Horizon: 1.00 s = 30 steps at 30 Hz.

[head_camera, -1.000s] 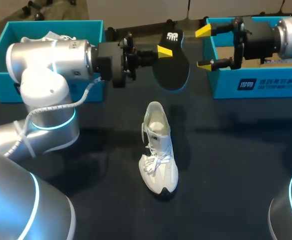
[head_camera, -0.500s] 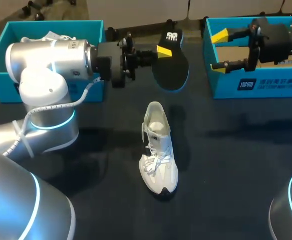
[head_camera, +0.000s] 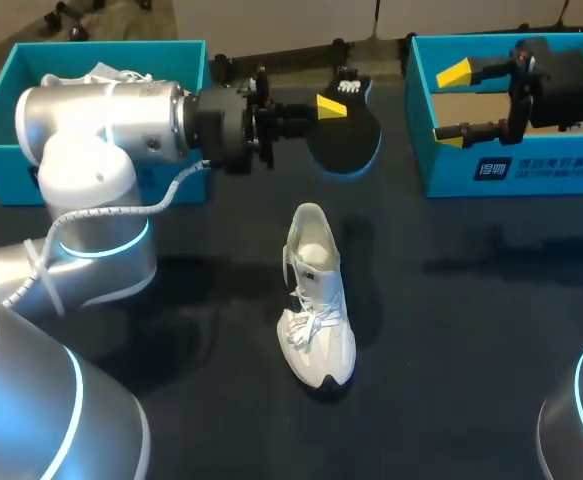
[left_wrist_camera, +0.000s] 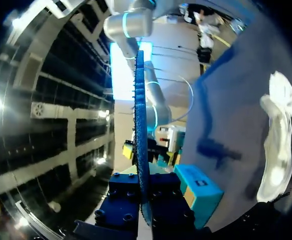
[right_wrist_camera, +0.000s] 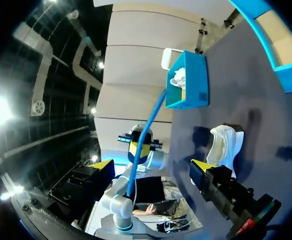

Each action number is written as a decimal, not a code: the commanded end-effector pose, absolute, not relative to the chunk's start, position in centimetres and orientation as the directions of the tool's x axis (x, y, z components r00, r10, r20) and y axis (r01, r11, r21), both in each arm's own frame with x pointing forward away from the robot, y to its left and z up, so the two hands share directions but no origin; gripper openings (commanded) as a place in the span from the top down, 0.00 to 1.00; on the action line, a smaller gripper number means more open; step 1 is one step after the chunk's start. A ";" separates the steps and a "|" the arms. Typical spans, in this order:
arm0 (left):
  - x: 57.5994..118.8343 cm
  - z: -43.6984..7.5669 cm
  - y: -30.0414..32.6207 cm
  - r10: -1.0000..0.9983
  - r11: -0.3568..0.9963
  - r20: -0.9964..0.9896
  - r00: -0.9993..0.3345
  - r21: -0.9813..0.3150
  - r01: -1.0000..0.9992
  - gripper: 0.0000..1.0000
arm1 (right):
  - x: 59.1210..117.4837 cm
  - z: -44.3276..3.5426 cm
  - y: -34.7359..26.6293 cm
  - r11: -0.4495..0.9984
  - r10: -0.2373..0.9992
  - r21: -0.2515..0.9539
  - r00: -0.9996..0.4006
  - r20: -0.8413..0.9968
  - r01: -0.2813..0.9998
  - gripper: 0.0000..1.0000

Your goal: Take the shoe out of the shoebox, open the shoe tongue, remove and reinsert the insole, then place the shoe into the shoebox

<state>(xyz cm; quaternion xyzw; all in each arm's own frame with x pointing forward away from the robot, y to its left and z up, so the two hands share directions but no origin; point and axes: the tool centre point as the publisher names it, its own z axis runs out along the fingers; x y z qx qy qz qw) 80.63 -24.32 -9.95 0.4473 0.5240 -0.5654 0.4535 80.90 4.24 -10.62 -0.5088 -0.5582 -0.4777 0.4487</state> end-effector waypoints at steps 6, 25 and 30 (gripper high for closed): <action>79.9 -9.9 -23.7 0.109 -0.018 -0.796 -0.596 -0.601 0.799 1.00 | 80.8 -10.6 4.3 0.023 0.140 0.077 -0.080 0.987 0.997 0.00; 79.1 -8.6 -23.7 0.017 0.083 -0.144 -0.989 -0.986 0.145 1.00 | 80.8 -10.6 4.3 0.023 0.140 0.077 -0.080 0.987 0.997 0.00; 79.0 -8.3 -23.8 -0.031 0.067 0.069 -0.997 -0.995 -0.071 1.00 | 80.8 -10.6 4.3 0.023 0.140 0.077 -0.080 0.987 0.997 0.00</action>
